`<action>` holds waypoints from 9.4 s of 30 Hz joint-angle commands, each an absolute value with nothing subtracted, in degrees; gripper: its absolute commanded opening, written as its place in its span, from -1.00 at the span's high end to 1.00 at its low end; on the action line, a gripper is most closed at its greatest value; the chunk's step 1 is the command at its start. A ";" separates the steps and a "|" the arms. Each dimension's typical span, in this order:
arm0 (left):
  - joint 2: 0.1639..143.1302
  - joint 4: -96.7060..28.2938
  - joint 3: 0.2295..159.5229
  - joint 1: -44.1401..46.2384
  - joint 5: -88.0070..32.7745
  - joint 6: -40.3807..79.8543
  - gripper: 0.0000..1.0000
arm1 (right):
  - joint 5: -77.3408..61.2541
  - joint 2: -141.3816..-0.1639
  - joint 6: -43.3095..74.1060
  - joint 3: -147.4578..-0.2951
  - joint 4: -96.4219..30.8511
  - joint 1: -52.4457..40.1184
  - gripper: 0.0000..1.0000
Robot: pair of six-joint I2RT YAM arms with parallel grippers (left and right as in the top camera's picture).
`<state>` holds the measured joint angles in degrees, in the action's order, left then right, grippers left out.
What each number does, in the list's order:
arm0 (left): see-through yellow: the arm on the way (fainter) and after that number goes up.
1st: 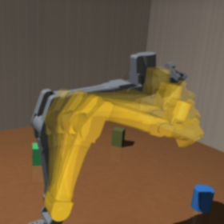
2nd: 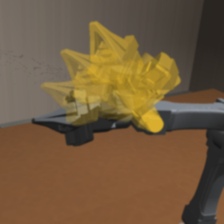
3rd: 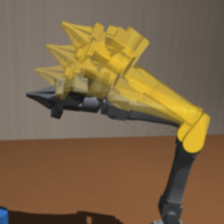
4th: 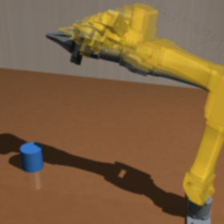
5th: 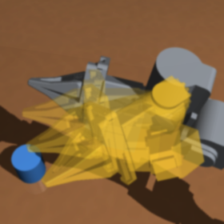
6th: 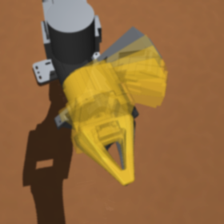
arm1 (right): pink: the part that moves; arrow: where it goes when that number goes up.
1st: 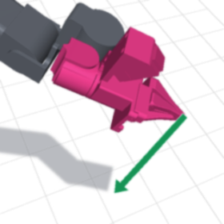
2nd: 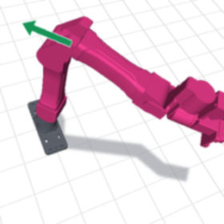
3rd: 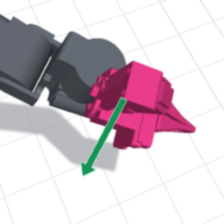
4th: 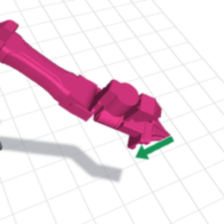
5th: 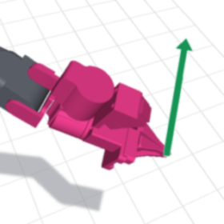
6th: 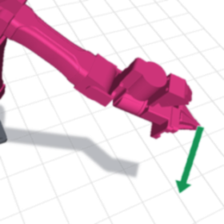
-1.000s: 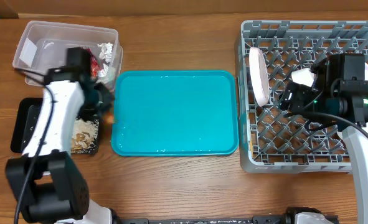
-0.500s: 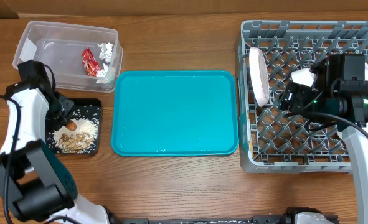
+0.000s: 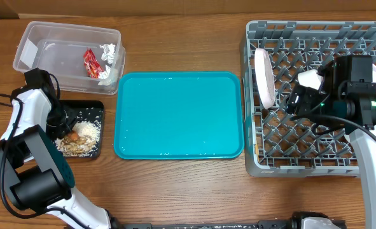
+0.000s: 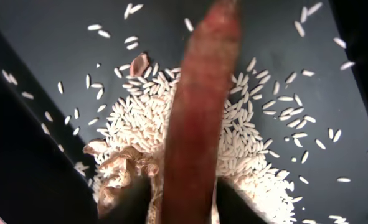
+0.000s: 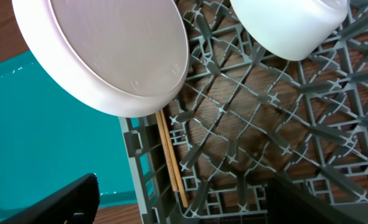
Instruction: Sort waste into correct bins and load items into the dishwasher
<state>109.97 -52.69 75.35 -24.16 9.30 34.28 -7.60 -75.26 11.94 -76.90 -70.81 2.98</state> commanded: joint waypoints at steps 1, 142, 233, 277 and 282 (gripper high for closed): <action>110.02 -53.71 75.46 -24.47 10.41 32.29 0.04 | -7.14 -73.84 11.70 -76.88 -70.81 3.25 -0.76; 33.36 -56.99 46.37 7.16 -1.30 18.04 -0.99 | -1.56 -0.16 3.01 -0.45 -4.67 -10.39 -1.00; 0.21 -4.25 0.27 4.78 1.50 1.69 -1.00 | -1.56 -0.16 3.01 -0.45 -4.69 -10.37 -1.00; 0.25 -4.25 0.27 4.78 1.50 1.67 -1.00 | -1.56 -0.16 3.01 -0.45 -4.69 -10.39 -1.00; 0.25 -4.25 0.27 4.78 1.50 1.67 -1.00 | -1.56 -0.16 3.01 -0.45 -4.69 -10.37 -1.00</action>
